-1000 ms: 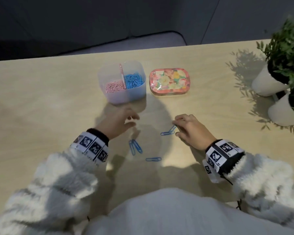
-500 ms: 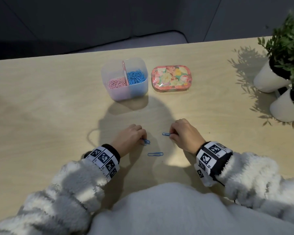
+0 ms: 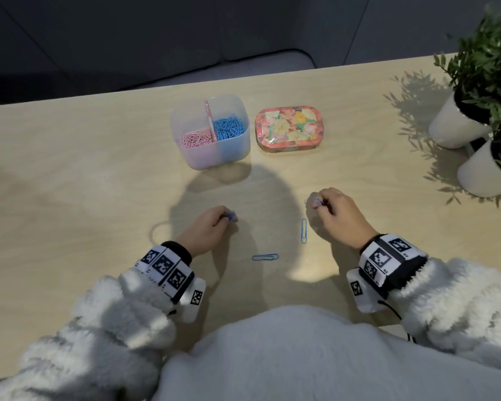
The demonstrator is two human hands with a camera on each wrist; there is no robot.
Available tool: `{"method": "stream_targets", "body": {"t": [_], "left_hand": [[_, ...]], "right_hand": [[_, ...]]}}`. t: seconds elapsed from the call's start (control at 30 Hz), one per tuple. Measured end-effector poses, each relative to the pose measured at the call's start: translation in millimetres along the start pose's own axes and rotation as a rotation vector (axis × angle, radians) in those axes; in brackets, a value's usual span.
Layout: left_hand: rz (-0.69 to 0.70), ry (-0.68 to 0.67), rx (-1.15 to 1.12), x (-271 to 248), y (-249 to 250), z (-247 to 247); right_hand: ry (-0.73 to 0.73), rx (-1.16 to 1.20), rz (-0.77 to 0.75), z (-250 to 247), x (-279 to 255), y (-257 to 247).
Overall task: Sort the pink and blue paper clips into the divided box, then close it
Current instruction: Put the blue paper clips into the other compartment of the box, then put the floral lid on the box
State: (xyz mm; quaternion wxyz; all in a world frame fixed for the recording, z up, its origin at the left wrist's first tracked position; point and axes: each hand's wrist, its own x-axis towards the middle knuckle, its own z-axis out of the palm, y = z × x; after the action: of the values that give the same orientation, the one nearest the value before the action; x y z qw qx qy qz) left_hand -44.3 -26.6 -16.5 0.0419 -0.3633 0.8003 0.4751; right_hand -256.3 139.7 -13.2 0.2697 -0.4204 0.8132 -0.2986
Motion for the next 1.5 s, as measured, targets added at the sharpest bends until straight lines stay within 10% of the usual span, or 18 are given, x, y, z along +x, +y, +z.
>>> {"method": "stream_targets", "body": {"t": [0.13,0.43,0.77,1.1,1.3,1.5], "left_hand": [[-0.121,-0.143,-0.252,0,18,11],[0.254,-0.294,0.456,0,24,45],[0.279,-0.300,0.534,2,21,39],[0.308,0.429,0.457,79,93,-59],[-0.010,0.409,0.450,120,92,-72],[0.196,0.622,0.194,102,74,-90]], "right_hand": [[-0.128,-0.136,0.181,11,-12,4],[-0.226,-0.249,0.100,29,-4,-15],[-0.234,-0.397,0.098,33,0,-28],[-0.284,-0.350,0.068,26,-2,-27],[-0.285,-0.362,-0.017,26,-3,-22],[-0.368,-0.197,0.010,2,21,-37]]}}
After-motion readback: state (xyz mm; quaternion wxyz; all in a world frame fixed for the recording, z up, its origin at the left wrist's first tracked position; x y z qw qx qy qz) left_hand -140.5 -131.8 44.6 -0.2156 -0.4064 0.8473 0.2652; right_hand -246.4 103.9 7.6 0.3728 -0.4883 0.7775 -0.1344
